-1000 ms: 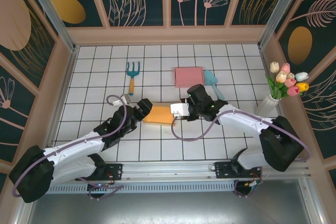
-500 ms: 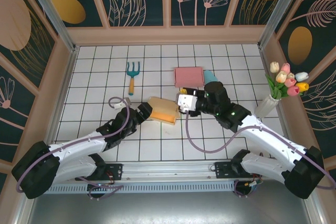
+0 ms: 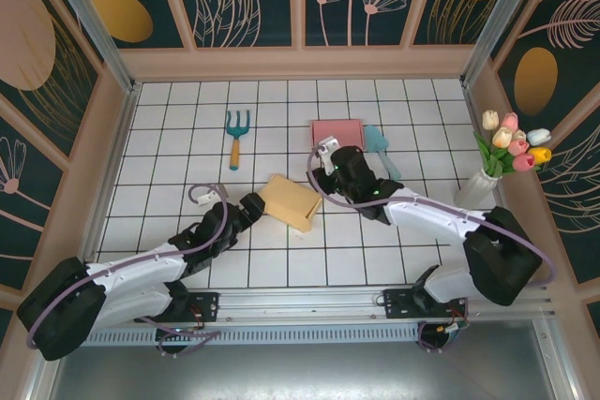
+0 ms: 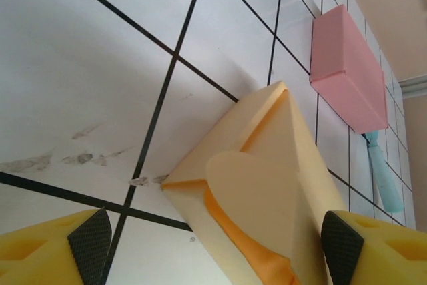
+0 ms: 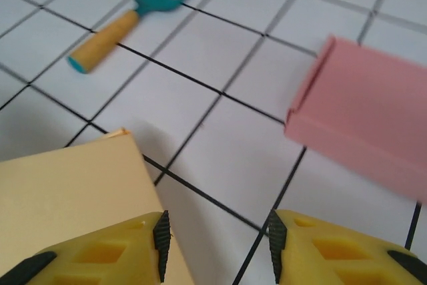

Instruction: Fold the paper box

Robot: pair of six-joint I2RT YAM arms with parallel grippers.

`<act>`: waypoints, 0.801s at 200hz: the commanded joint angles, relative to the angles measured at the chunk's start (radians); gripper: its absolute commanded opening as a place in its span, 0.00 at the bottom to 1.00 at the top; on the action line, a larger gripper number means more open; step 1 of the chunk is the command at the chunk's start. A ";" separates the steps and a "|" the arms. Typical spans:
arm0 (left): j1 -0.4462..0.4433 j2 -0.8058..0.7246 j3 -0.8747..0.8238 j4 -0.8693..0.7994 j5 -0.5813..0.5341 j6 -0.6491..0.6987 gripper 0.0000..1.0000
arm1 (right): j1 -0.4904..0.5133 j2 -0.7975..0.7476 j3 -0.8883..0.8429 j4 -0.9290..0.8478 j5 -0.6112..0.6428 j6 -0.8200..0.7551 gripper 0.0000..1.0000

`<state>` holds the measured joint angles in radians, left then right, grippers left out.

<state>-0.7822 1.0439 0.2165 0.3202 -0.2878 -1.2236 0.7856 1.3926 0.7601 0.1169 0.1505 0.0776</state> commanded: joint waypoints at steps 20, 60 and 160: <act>-0.006 -0.012 -0.031 0.045 -0.043 0.024 0.84 | 0.064 0.068 -0.051 0.047 0.180 0.296 0.49; -0.006 0.004 -0.043 0.066 -0.048 0.024 0.84 | 0.139 0.114 -0.031 0.000 0.252 0.438 0.52; -0.006 0.051 -0.053 0.108 -0.045 0.022 0.84 | 0.259 0.178 0.118 -0.355 0.401 0.979 0.65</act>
<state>-0.7822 1.0840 0.1822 0.4030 -0.3153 -1.2163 1.0073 1.5322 0.8165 -0.0704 0.4622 0.8162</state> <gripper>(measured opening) 0.837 0.636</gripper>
